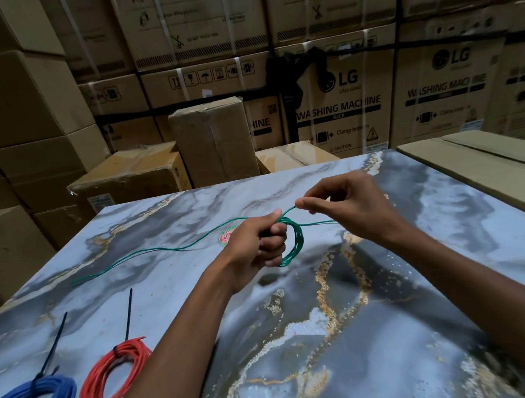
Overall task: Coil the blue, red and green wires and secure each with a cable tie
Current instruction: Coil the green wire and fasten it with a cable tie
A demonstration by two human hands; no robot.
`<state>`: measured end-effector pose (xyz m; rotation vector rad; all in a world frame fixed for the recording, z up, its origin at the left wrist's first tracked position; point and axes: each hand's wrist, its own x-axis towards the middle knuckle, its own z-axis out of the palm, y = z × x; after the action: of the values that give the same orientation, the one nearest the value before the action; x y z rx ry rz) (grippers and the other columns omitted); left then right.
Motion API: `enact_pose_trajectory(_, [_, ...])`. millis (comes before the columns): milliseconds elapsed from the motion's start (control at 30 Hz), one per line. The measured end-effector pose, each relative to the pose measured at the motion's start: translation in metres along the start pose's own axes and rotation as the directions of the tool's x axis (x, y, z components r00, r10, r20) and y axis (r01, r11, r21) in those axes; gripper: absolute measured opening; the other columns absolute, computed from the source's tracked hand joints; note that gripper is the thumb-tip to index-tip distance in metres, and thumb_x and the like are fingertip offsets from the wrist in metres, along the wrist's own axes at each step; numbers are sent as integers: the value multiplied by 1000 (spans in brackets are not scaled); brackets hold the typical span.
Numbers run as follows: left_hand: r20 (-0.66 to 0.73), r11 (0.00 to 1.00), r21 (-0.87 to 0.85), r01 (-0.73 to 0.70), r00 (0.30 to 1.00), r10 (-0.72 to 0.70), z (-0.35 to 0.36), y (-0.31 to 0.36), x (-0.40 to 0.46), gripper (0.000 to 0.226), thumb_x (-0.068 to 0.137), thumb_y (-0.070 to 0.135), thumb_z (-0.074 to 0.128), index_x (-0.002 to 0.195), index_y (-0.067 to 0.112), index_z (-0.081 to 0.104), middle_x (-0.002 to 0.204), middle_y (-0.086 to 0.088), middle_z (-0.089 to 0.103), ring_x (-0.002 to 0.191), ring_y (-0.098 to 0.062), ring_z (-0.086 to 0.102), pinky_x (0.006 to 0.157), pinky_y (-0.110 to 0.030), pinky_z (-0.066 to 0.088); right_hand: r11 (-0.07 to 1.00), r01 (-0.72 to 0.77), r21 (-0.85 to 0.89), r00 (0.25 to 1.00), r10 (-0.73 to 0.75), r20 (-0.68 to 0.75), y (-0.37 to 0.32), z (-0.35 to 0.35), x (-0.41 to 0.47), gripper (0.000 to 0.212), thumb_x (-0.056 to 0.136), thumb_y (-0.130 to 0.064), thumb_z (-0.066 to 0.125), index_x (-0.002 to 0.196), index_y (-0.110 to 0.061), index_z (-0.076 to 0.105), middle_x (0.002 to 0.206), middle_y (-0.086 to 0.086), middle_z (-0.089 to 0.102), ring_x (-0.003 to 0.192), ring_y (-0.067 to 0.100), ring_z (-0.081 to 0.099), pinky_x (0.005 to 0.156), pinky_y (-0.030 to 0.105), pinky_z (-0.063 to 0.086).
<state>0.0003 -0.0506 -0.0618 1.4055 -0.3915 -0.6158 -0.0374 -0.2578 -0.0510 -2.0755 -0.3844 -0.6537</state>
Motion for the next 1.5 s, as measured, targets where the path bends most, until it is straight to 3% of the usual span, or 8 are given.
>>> enact_pose_trajectory(133, [1,981,-194,0,1000,0,-1,0,2,43,105,32,41,64,19,39,50,7,17,44,-10,10,48,-27,11,995,-2,-97,998,8,68,0,18,-8,27,101,-36,59,100,-17,78,73,-7,72,56,9,61,49,26,48])
enact_pose_trajectory(233, [-40,952,-304,-27,999,15,-1,1,3,43,104,31,40,63,20,38,48,8,18,39,-7,12,46,-25,10,999,-42,-7,988,42,146,-4,31,-14,35,109,-35,44,99,-14,70,79,3,72,66,17,67,55,33,54])
enact_pose_trajectory(433, [-99,890,-450,-72,995,30,-1,2,5,43,106,30,39,64,19,38,45,8,19,35,-6,16,38,-21,14,994,-11,-104,982,30,187,-5,45,-19,35,111,-33,37,108,-11,64,79,8,67,69,18,64,66,44,53])
enact_pose_trajectory(567, [-105,890,-450,-72,994,28,2,1,5,42,106,31,39,65,18,38,47,8,18,35,-6,16,37,-20,15,988,30,-153,988,-6,156,-5,45,-20,26,110,-27,42,91,-28,59,70,-6,63,64,14,58,65,40,48])
enact_pose_trajectory(933, [-187,871,-462,-169,978,90,22,-2,3,44,108,34,35,68,17,37,47,7,18,39,-7,10,41,-21,12,970,62,-235,993,-36,113,-3,47,-22,30,110,-36,36,84,-31,49,64,-1,59,60,22,54,61,46,44])
enact_pose_trajectory(1233, [-255,851,-485,-202,963,83,29,-2,9,43,108,32,35,69,16,37,47,7,20,36,-6,17,39,-21,19,801,96,-591,985,11,173,-9,40,-10,28,110,-34,30,87,-19,35,63,-4,40,55,17,35,58,38,24])
enact_pose_trajectory(1367, [-255,875,-435,-211,961,105,24,-2,8,42,109,32,34,70,16,37,46,7,20,36,-6,16,39,-21,19,968,48,-245,987,-9,158,-2,33,-11,35,109,-36,42,87,-13,54,62,-3,53,56,16,45,57,38,37])
enact_pose_trajectory(1500, [-281,904,-370,-214,953,111,10,-1,7,42,109,33,35,70,16,38,47,8,18,37,-6,14,39,-22,16,999,-31,-21,978,35,208,1,11,-2,36,100,-49,58,92,-18,74,61,-1,54,54,13,44,54,26,36])
